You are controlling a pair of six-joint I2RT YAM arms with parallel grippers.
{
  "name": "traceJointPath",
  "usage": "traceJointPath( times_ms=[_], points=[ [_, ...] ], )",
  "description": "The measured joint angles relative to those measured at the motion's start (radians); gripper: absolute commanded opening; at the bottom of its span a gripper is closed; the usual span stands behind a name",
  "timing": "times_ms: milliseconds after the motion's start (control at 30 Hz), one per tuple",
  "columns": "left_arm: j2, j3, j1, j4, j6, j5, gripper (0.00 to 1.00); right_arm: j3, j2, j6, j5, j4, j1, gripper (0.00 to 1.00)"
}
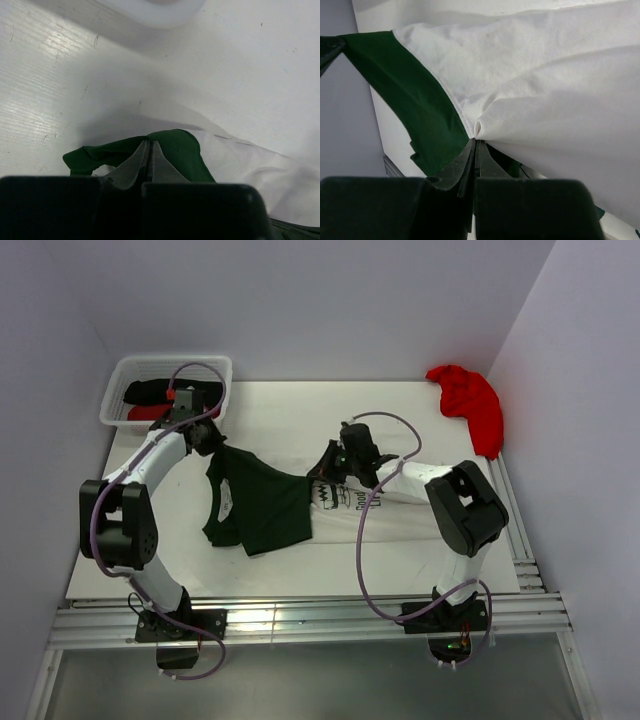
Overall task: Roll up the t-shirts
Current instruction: Fold the tshirt
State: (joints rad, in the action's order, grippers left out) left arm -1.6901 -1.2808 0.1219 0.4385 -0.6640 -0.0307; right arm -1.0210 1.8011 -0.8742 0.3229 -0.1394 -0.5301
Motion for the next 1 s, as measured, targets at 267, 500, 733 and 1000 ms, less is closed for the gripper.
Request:
traceJointPath(
  times_ms=[267,500,733,1000],
  points=[
    [-0.077,-0.003,-0.008,-0.014,0.015,-0.012,0.0,-0.035,0.043,-0.001,0.004,-0.006,0.001,0.0],
    [-0.089,0.06,-0.01,-0.06,0.017,-0.047,0.0,-0.026,0.075,-0.008,0.001,-0.01,0.001,0.0],
    [-0.089,0.071,-0.01,-0.075,0.017,-0.07,0.0,0.015,0.08,-0.015,-0.001,-0.026,0.001,0.0],
    [-0.088,0.115,-0.01,-0.134,0.02,-0.073,0.23,0.016,0.086,0.004,-0.009,-0.021,0.001,0.31]
  ],
)
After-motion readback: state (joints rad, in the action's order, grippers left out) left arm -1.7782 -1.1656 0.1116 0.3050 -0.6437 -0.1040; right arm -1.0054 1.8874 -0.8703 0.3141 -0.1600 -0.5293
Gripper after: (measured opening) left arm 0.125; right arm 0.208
